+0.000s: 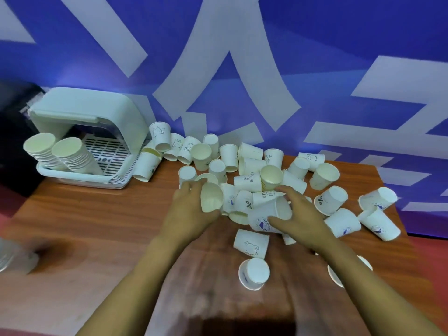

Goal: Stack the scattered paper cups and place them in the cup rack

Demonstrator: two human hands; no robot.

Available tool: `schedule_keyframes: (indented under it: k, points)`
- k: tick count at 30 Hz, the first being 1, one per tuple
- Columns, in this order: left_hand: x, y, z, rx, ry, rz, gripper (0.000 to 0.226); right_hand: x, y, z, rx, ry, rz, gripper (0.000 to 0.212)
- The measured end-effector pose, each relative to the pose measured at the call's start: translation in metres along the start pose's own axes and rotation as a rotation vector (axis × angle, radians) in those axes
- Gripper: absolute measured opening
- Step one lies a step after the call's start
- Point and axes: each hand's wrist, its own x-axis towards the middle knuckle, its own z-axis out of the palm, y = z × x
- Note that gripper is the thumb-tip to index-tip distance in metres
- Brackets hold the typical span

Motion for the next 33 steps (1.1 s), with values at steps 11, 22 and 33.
schedule_keyframes:
  k: [11,22,33]
  points:
    - [-0.018,-0.107,-0.099,0.047,0.033,-0.139,0.076,0.020,-0.118,0.089,-0.026,-0.012,-0.023,0.073]
    - [-0.009,-0.113,-0.130,0.116,0.115,-0.153,0.074,0.060,-0.149,0.112,-0.053,-0.092,-0.029,0.049]
    - [0.021,-0.165,-0.174,0.092,0.077,-0.131,0.078,0.089,-0.197,0.150,-0.070,-0.148,-0.061,0.072]
